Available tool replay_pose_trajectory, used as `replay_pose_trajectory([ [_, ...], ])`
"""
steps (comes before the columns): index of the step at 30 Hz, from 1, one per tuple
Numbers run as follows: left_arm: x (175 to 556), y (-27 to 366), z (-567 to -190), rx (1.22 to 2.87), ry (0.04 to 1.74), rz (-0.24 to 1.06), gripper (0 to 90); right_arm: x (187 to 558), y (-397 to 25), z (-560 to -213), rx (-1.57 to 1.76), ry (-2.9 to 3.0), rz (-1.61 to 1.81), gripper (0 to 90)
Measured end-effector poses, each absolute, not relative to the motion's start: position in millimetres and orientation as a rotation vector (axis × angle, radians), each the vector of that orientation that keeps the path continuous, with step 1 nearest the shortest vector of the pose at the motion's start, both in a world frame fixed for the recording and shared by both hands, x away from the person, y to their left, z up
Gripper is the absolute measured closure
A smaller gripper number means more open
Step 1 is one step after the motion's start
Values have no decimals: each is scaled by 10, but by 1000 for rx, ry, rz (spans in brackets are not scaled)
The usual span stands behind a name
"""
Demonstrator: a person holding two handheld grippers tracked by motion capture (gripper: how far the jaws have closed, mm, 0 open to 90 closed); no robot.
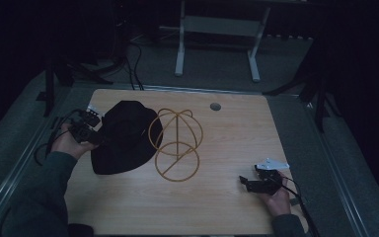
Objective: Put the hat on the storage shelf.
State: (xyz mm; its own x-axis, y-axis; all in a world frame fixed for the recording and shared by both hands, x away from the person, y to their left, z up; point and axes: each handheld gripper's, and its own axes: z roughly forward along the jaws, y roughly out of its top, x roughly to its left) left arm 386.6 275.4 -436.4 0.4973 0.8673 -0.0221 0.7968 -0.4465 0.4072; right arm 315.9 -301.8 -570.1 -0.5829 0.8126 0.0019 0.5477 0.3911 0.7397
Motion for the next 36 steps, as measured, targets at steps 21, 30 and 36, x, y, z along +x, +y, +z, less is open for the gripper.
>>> replay_pose_trajectory([
  [21,4121,2566,-4468,2546,1428,171,559,3159,-3019,-5700,1180,2293,1016,186],
  [30,4210,2466,-4528,2639,1398,145,552,3159,-3019,-5700,1180,2293,1015,186],
  [36,4234,2438,-4582,2669,1404,144,545,3159,-3019,-5700,1180,2293,1015,186],
])
